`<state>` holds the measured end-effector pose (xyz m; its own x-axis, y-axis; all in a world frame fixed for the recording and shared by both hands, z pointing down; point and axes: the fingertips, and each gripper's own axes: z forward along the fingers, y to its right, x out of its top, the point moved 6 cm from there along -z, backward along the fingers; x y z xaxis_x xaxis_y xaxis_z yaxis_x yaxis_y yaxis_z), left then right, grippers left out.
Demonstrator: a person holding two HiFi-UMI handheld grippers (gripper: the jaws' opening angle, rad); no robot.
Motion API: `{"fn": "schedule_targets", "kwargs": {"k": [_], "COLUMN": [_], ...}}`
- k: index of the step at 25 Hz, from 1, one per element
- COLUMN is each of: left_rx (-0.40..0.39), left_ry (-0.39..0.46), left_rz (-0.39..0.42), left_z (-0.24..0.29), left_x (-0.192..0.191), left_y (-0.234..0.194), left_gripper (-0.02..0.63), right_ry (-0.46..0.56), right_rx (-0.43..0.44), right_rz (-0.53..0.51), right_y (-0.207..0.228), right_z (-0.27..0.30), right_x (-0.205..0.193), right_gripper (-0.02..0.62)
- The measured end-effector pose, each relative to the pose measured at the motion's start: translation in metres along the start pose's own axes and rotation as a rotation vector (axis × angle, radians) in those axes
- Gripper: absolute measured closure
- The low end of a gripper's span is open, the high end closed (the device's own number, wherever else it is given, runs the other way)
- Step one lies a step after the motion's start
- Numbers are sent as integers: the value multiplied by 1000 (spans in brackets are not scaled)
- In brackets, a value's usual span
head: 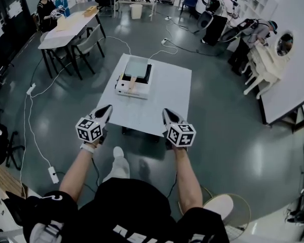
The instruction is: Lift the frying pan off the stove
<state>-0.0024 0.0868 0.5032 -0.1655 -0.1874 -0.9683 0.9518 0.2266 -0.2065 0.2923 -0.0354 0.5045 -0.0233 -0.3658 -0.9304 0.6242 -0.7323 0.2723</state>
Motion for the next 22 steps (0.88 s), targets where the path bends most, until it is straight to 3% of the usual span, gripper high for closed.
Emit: {"fn": "schedule_targets", "kwargs": {"k": [22], "left_rx": [-107], "left_ry": [-41], "left_rz": [-9], "left_z": [152], "left_x": [66], "left_y": [-229], "left_gripper": [607], "right_ry": [-2], "right_rx": [-83], "right_rz": [39], "right_y": [20], "right_z": [250], "right_x": [67], "right_gripper": [600]}}
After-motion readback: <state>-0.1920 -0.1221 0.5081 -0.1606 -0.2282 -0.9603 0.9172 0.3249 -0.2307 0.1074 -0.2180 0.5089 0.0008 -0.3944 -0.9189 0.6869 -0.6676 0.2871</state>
